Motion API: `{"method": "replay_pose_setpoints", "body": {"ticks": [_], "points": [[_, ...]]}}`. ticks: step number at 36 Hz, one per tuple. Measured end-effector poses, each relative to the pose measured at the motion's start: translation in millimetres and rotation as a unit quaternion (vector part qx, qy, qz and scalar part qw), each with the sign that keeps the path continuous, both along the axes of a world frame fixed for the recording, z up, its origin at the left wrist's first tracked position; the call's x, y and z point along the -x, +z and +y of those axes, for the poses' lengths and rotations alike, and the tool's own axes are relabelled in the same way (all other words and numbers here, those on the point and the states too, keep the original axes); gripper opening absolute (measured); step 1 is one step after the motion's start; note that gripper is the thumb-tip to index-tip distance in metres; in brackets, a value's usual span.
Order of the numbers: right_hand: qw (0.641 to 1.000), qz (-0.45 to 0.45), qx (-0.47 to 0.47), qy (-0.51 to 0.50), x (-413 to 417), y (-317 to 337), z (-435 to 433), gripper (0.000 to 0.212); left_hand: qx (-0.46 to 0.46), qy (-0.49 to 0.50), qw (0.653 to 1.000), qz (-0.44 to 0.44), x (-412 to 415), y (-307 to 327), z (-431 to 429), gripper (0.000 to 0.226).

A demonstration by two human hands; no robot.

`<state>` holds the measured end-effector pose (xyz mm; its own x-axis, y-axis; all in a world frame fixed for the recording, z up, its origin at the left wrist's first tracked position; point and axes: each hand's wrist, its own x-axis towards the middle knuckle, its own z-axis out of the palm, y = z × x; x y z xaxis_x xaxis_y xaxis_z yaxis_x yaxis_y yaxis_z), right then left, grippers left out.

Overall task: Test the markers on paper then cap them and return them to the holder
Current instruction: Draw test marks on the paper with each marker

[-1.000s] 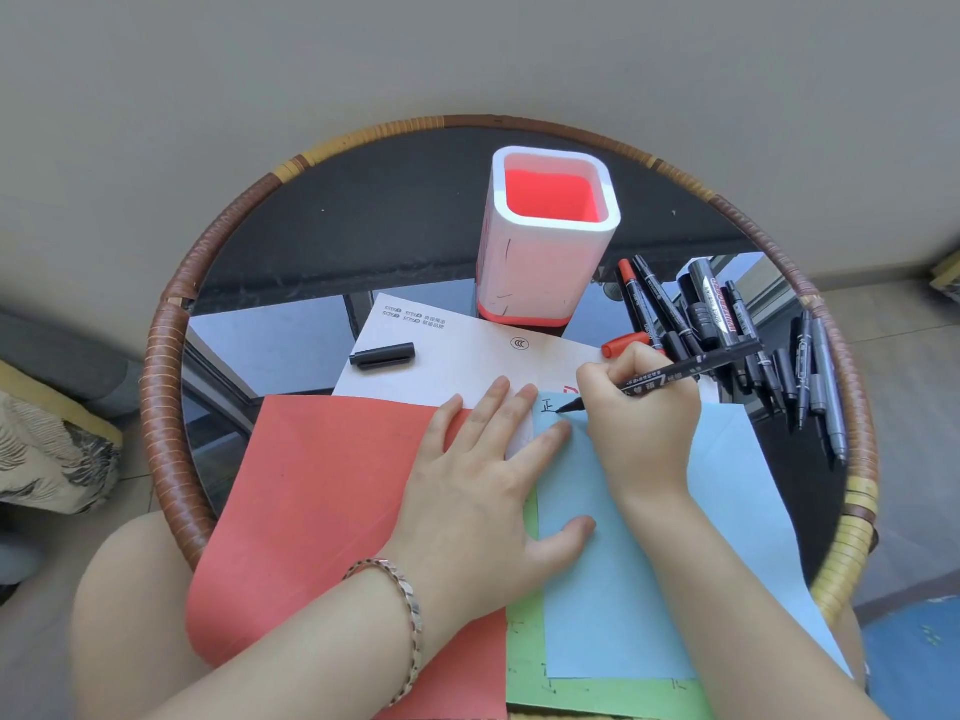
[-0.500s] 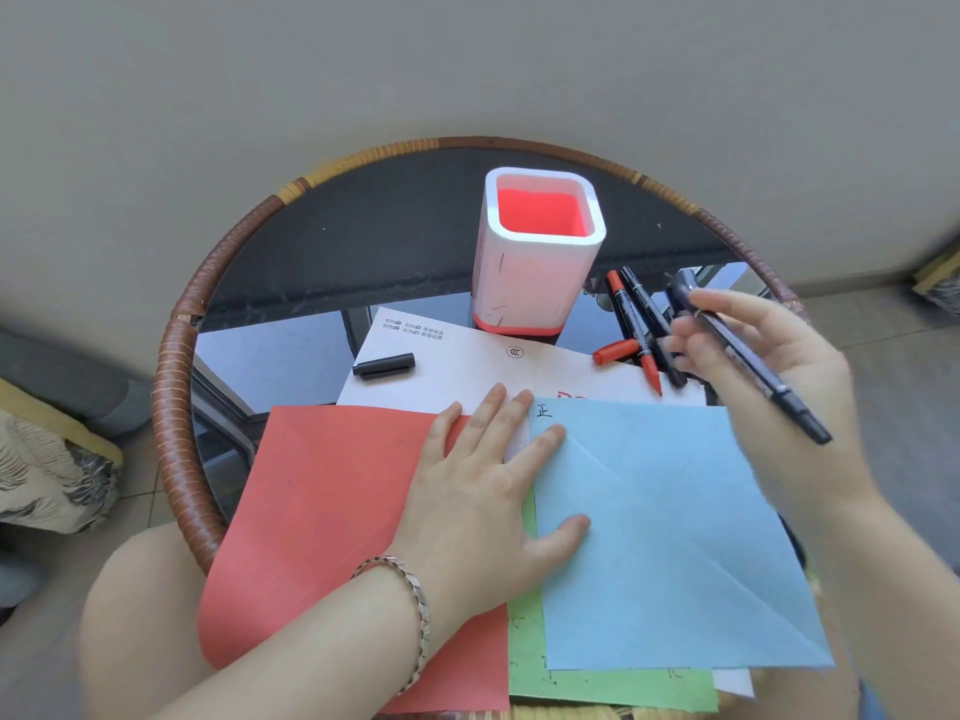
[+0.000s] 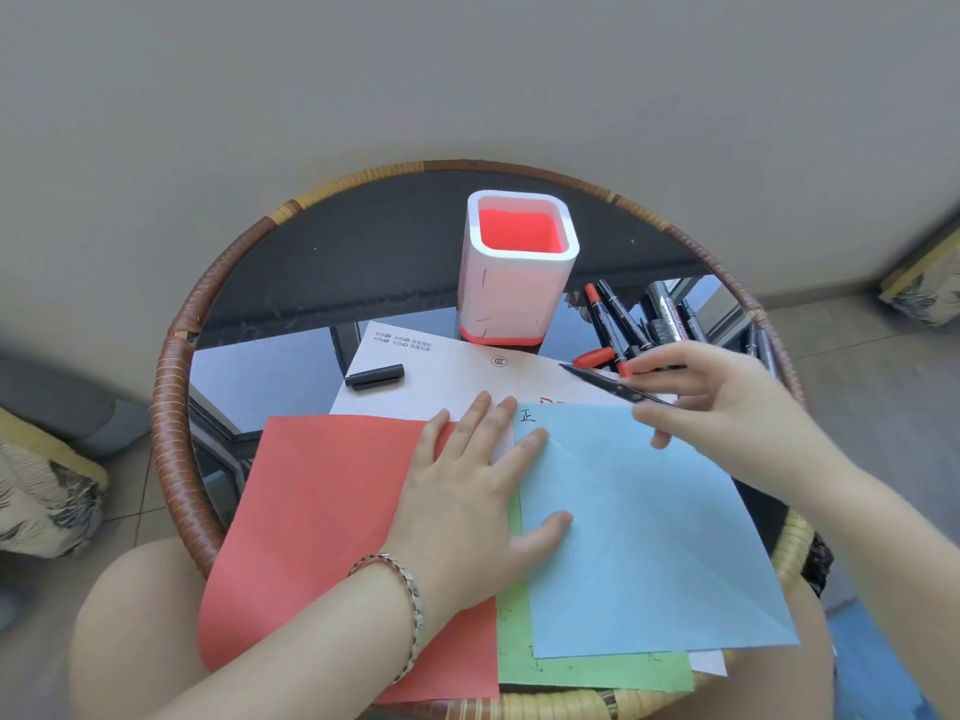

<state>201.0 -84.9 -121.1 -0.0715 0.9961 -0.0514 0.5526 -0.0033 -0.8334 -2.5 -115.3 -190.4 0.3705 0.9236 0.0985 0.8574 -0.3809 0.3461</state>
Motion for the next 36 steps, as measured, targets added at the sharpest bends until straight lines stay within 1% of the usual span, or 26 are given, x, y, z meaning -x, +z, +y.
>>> {"method": "replay_pose_setpoints", "body": {"ticks": [3, 5, 7, 8, 11, 14, 20, 22, 25, 28, 32, 36], "points": [[0.994, -0.063, -0.084, 0.014, 23.8, -6.7, 16.0, 0.021, 0.002, 0.000, 1.000, 0.002, 0.1, -0.1, -0.1, 0.070], [0.988, -0.105, -0.103, 0.035, 40.2, -13.2, 28.3, 0.025, 0.002, 0.000, 1.000, 0.006, 0.2, -0.3, -0.1, 0.072], [0.981, -0.133, -0.114, 0.079, 53.1, -21.0, 39.3, 0.032, 0.002, -0.003, 1.000, 0.012, 0.3, -0.2, -0.1, 0.074], [0.976, -0.143, -0.127, 0.101, 58.2, -24.3, 44.1, 0.032, 0.002, -0.004, 1.000, 0.014, 0.5, 0.0, -0.1, 0.075], [0.958, -0.164, -0.177, 0.153, 66.8, -30.1, 56.2, 0.021, 0.005, -0.004, 1.000, 0.016, 0.4, 0.8, 0.1, 0.077], [0.943, -0.190, -0.218, 0.162, 69.0, -33.6, 63.2, 0.015, 0.007, -0.004, 1.000, 0.018, 0.4, 0.3, 0.6, 0.075], [0.901, -0.258, -0.280, 0.207, 59.9, -35.5, 58.0, 0.015, 0.007, -0.002, 1.000, 0.021, 0.1, -0.9, 0.8, 0.076], [0.907, -0.250, -0.290, 0.175, 49.2, -32.1, 55.1, 0.011, 0.009, 0.000, 1.000, 0.019, 0.3, -1.3, 0.8, 0.075], [0.938, -0.221, -0.261, 0.062, 28.4, -25.0, 56.3, 0.013, 0.011, 0.000, 1.000, 0.018, 0.6, -0.6, 1.0, 0.075], [0.946, -0.250, -0.204, -0.027, 5.2, -19.7, 66.5, 0.015, 0.009, 0.001, 1.000, 0.022, 0.6, 0.3, 1.0, 0.076], [0.950, -0.283, -0.117, -0.056, -0.9, -17.4, 79.9, 0.013, 0.006, 0.000, 1.000, 0.022, 0.4, 0.2, 0.3, 0.073], [0.925, -0.373, -0.033, -0.061, 12.6, -22.0, 87.9, 0.022, 0.008, -0.003, 1.000, 0.018, 0.4, 0.7, 0.4, 0.075]]}}
